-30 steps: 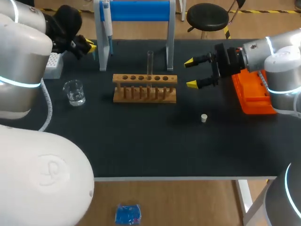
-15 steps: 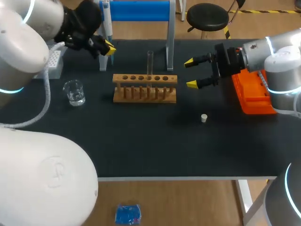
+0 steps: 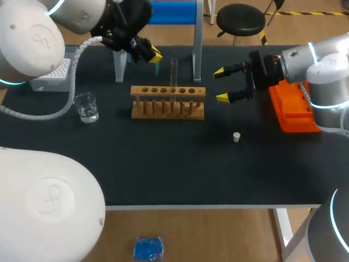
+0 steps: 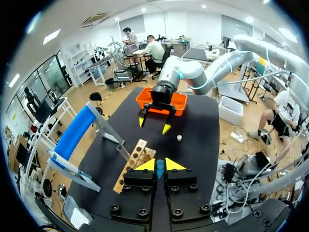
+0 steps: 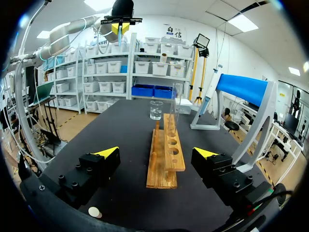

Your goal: Invert the test tube, pick up the pipette, mount the tip to pipette, aspirate from beaker and dispense into the tube, eject the tip, return the pipette, and cap with the stopper.

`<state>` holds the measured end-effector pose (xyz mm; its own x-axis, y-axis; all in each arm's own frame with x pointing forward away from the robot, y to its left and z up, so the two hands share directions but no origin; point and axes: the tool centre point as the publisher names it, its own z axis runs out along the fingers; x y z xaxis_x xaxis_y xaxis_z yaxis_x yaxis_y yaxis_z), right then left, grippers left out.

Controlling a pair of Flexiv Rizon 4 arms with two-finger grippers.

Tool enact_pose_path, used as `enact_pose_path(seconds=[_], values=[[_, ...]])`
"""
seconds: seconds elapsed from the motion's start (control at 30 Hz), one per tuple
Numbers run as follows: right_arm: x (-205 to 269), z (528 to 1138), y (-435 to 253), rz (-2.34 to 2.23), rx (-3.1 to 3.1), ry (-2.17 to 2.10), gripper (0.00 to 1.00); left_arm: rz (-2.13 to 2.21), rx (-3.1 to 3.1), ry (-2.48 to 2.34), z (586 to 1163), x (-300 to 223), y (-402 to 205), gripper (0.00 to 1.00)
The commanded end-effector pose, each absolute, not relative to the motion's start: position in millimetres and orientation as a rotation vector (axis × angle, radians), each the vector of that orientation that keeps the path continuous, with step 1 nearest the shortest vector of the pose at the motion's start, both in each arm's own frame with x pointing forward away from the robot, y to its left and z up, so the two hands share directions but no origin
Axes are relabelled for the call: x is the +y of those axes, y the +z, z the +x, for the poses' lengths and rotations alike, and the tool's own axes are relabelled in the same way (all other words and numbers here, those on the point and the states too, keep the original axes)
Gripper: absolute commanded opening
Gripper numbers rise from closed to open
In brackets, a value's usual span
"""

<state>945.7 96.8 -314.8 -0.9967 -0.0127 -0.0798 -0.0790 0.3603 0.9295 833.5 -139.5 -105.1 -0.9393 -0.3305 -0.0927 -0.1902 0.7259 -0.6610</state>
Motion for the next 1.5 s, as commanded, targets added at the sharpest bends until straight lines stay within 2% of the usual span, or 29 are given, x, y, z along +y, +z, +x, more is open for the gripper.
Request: enact_pose_path(seconds=[0.03, 1.5], values=[[96.2, 945.9, -315.0, -0.088, 2.543, 1.743, 1.00, -0.429, 2.705, -1.025, 837.0, -147.1, -110.0, 0.00], [96.2, 945.9, -315.0, -0.088, 2.543, 1.743, 1.00, -0.429, 2.772, -1.155, 826.6, -145.5, -114.6, 0.00]])
